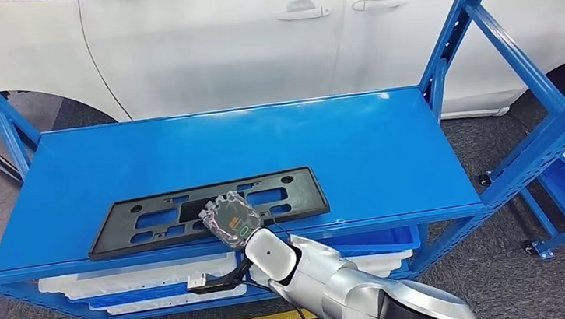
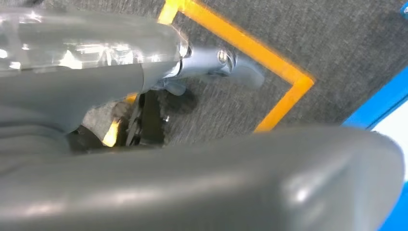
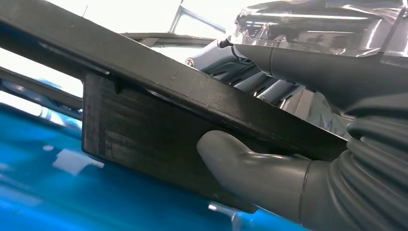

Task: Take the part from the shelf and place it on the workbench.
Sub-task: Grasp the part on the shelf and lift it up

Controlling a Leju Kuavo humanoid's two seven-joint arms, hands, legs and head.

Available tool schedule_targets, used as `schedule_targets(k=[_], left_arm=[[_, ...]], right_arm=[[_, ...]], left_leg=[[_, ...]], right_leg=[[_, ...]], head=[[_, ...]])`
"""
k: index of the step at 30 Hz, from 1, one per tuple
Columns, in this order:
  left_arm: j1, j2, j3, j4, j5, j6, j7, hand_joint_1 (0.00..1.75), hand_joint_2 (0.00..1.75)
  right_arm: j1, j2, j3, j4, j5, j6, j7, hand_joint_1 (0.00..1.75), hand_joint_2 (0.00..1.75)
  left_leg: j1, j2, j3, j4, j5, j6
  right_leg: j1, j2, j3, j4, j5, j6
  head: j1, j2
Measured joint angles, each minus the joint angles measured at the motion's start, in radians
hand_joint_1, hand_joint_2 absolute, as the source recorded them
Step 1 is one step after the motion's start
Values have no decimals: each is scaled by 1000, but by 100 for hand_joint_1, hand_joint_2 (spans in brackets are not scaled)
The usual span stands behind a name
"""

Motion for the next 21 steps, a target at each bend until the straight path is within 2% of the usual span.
schedule_targets(k=[1,2,3,5,6,7,8,11,12,14,16,17,18,20,21], left_arm=[[0,0,1,0,-4,2,-7,0,175],[1,-1,1,0,-10,7,-17,0,175],[0,-2,1,0,-18,14,-29,0,175],[-2,-5,-1,0,-35,31,-49,0,175],[-3,-7,-1,0,-42,36,-56,0,175],[-5,-8,-2,0,-46,38,-60,0,175],[-5,-9,-2,0,-49,38,-64,0,175],[-7,-12,-2,0,-53,36,-65,0,175],[-8,-12,-2,0,-54,35,-64,0,175],[-10,-13,-1,0,-52,28,-64,0,175],[-9,-12,1,0,-47,16,-70,0,175],[-9,-11,2,0,-43,11,-76,0,175],[-9,-10,4,0,-41,8,-82,0,175],[-8,-6,7,0,-39,13,-95,0,175],[-8,-3,9,0,-39,25,-101,0,175]], right_arm=[[2,0,1,0,-1,-1,0,175,175],[3,0,2,0,-4,-2,0,175,175],[3,0,3,0,-7,-6,0,175,175],[2,0,4,0,-17,-16,0,175,175],[1,0,4,0,-23,-24,0,175,175],[0,0,4,0,-29,-34,0,175,175],[-2,0,4,0,-37,-46,-1,175,175],[-10,0,-6,-2,-76,-99,-19,175,175],[-14,0,-16,-5,-95,-121,-34,175,175],[-17,-1,-49,-30,-150,-160,-87,175,175],[-4,-7,-118,-96,-254,-176,-196,175,175],[8,-11,-164,-141,-326,-178,-267,175,175],[21,-16,-211,-189,-404,-176,-341,175,175],[58,-31,-298,-319,-630,-139,-497,175,175],[85,-44,-337,-407,-772,-101,-570,175,175]], left_leg=[[-1,0,0,1,-1,1],[-1,0,1,1,-2,2],[-2,-1,3,2,-3,1],[-2,-3,7,3,-7,-2],[-4,-4,7,5,-9,-6],[-5,-4,6,6,-10,-10],[-6,-4,5,6,-11,-15],[-4,-2,3,9,-17,-33],[-3,-2,-4,28,-30,-38],[-1,-1,-49,128,-85,-48],[0,-1,-112,259,-136,-54],[1,-1,-129,289,-138,-56],[1,-1,-128,279,-119,-57],[3,-1,-75,156,-45,-56],[1,-2,-43,89,-18,-54]], right_leg=[[-1,0,-27,52,-13,1],[-1,0,-37,65,-5,0],[-1,0,-25,35,23,-2],[1,0,41,-107,95,-11],[3,0,70,-172,119,-16],[5,0,87,-212,130,-19],[7,1,92,-227,130,-22],[6,5,93,-237,135,-35],[3,5,95,-241,137,-40],[1,4,99,-245,137,-46],[2,3,100,-244,135,-49],[2,3,101,-243,133,-50],[2,4,103,-242,131,-49],[1,4,109,-239,124,-42],[2,3,111,-235,119,-38]], head=[[0,0],[0,0],[0,0],[0,0],[0,0],[0,0],[0,0],[0,0],[0,0],[0,0],[0,0],[0,0],[0,0],[0,0],[0,0]])
